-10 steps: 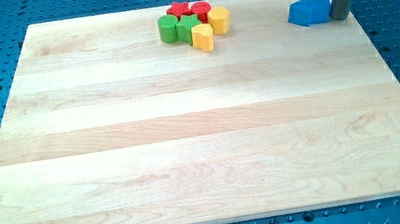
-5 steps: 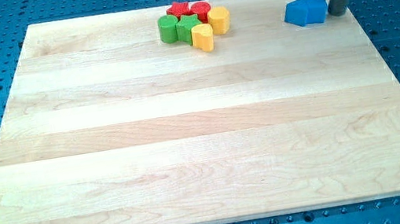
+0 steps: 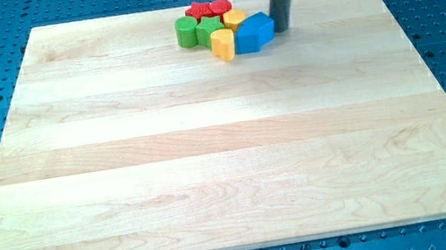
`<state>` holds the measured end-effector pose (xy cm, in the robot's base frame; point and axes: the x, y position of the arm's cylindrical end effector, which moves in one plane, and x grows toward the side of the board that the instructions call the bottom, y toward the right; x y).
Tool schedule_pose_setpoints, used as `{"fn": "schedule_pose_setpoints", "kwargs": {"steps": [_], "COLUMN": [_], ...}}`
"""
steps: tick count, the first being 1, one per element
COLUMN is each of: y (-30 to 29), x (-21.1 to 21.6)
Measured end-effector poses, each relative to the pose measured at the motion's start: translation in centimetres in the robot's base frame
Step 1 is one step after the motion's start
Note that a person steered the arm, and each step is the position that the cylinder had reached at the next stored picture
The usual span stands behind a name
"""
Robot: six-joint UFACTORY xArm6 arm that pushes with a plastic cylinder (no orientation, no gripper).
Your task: Push the blue blocks into the group of blocks
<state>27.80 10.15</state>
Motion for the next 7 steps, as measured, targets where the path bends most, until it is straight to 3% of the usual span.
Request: {"fn": "schedule_pose_setpoints", "kwargs": {"steps": [3, 4, 6, 7], "y": [0.7, 1.7, -1.6, -4.4], "x": [0.9, 7.4, 10.5, 8.2]}}
